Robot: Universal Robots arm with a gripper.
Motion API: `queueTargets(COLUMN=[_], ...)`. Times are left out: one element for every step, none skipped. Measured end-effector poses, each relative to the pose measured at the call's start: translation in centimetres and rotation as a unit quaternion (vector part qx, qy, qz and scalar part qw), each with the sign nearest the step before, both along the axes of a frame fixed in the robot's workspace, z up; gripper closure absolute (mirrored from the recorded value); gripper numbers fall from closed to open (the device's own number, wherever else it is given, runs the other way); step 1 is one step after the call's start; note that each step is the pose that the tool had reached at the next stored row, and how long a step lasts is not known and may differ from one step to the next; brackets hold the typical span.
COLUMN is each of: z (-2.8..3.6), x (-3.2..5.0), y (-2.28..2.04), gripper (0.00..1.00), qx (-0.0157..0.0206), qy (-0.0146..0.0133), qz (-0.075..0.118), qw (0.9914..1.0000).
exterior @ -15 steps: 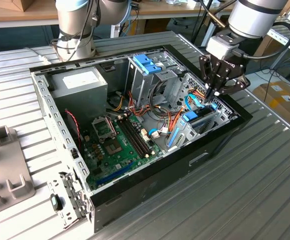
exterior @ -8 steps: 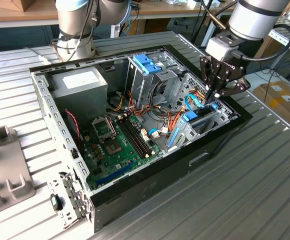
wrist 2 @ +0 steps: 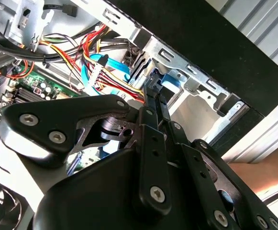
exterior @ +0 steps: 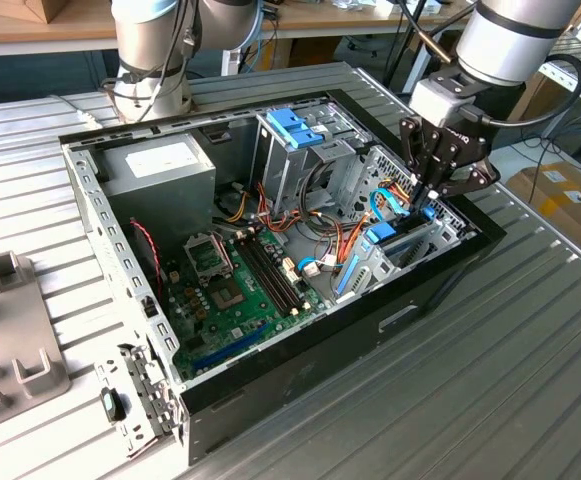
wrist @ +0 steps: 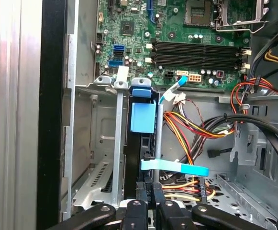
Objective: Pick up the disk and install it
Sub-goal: 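Insert the second disk wire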
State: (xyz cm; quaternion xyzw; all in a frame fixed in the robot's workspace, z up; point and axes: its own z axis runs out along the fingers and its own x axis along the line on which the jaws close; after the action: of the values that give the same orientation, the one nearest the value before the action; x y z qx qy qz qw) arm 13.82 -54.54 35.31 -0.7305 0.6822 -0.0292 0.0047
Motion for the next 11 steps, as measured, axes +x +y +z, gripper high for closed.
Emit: queueTargets(z=[0.0, 0.0, -0.01, -0.01, -0.02, -0.02, -0.02, -0.01, -0.01, -0.01, -0.02], x=[0.0, -0.01, -0.01, -0.02, -0.08, -0.09, -0.09, -0.09, -0.09, -0.1, -0.13], y=[0.0, 0.0, 0.0, 0.0, 0.0, 0.0, 0.0, 0.0, 0.0, 0.0, 0.0], gripper=[0.84, 0.84, 0.84, 0.84, 0.84, 0.84, 0.84, 0.84, 0.84, 0.84, 0.84], qx=[0.0, 0.0, 0.0, 0.0001, 0.0002, 0.0002, 0.0001, 0.0, 0.0001, 0.0, 0.0001], qy=[0.0, 0.0, 0.0, 0.0, 0.0, 0.0, 0.0, 0.0, 0.0, 0.0, 0.0], qz=[0.0, 0.0, 0.0, 0.0, 0.0, 0.0, 0.0, 0.0, 0.0, 0.0, 0.0], qw=[1.0, 1.0, 1.0, 1.0, 1.0, 1.0, 1.0, 1.0, 1.0, 1.0, 1.0])
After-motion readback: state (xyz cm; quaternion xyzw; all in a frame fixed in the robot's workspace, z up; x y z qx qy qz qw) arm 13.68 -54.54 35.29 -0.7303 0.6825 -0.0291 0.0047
